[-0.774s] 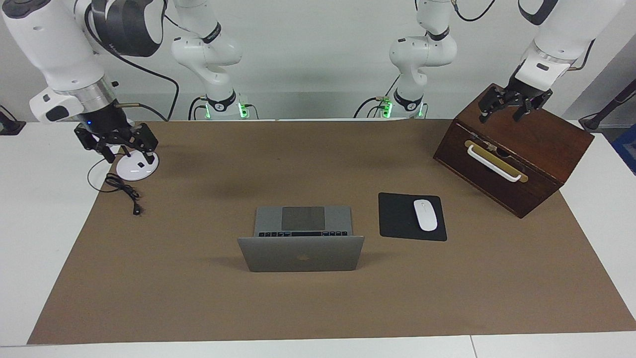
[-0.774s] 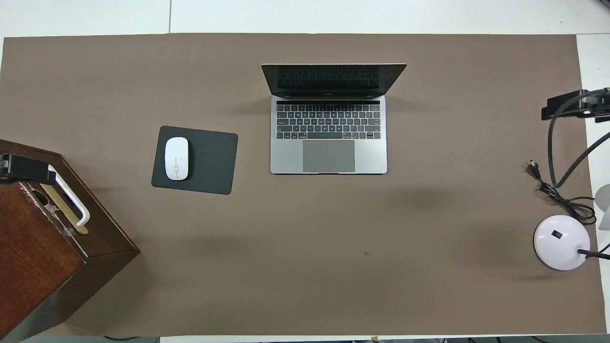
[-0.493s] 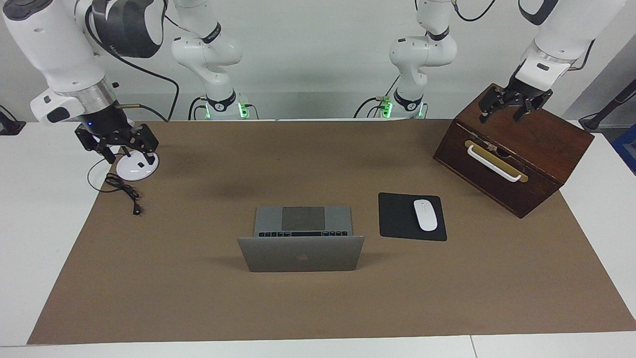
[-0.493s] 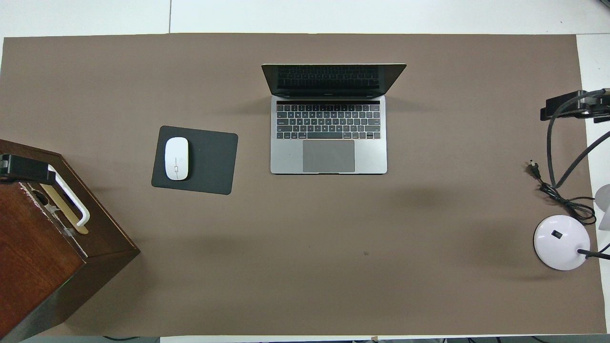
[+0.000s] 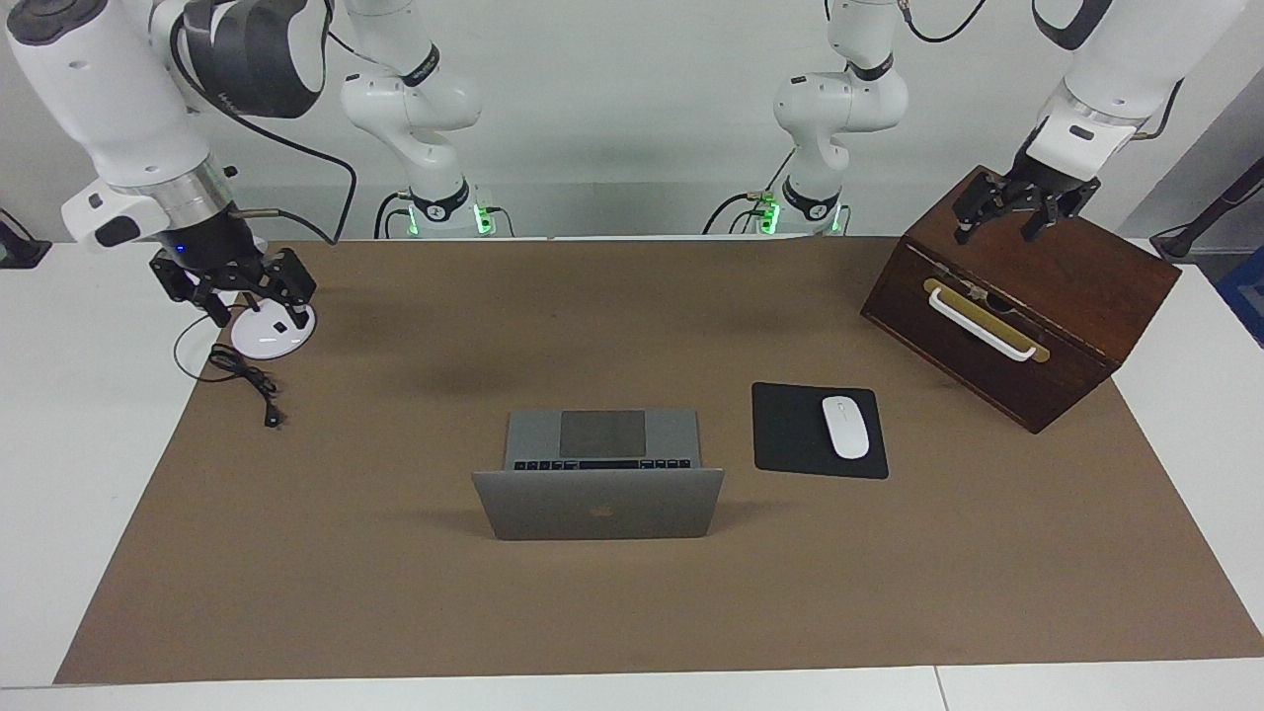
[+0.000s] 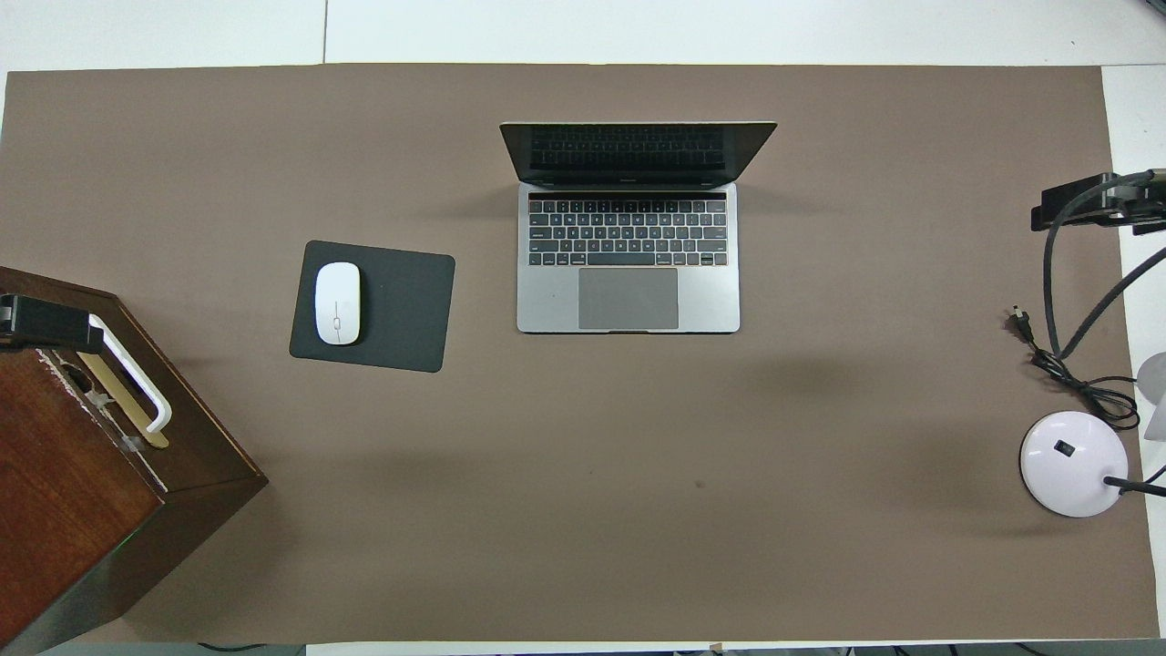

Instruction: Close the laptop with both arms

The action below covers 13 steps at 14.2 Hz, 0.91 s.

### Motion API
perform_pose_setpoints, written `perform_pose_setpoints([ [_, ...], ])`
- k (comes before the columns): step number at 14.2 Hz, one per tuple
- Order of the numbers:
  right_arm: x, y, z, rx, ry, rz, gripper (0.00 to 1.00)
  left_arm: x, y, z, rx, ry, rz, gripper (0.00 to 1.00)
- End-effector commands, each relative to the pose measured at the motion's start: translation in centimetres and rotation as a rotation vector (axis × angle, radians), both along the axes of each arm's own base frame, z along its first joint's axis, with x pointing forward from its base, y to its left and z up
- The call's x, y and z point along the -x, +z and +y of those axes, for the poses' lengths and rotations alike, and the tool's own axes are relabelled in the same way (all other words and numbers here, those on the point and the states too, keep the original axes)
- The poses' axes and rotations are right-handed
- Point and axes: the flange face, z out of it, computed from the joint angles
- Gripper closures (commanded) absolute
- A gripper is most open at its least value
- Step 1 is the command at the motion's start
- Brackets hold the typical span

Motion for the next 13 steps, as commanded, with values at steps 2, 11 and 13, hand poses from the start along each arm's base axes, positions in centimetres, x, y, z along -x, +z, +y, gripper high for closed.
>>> perform_pose_setpoints([
  [2, -0.5, 0.4, -0.3, 0.017, 0.011, -0.049, 0.01, 0.1, 0.6, 0.4, -0.015, -0.006, 0.001, 0.00],
  [11, -5.1, -1.7, 4.0, 0.033, 0.072, -0.231, 1.00, 0.3, 0.7, 0.1, -0.016, -0.008, -0.007, 0.00],
  [13, -6.1, -2.4, 5.6, 0.033, 0.088, -0.274, 1.00, 0.2, 0.6, -0.1, -0.016, -0.009, -0.005, 0.00],
])
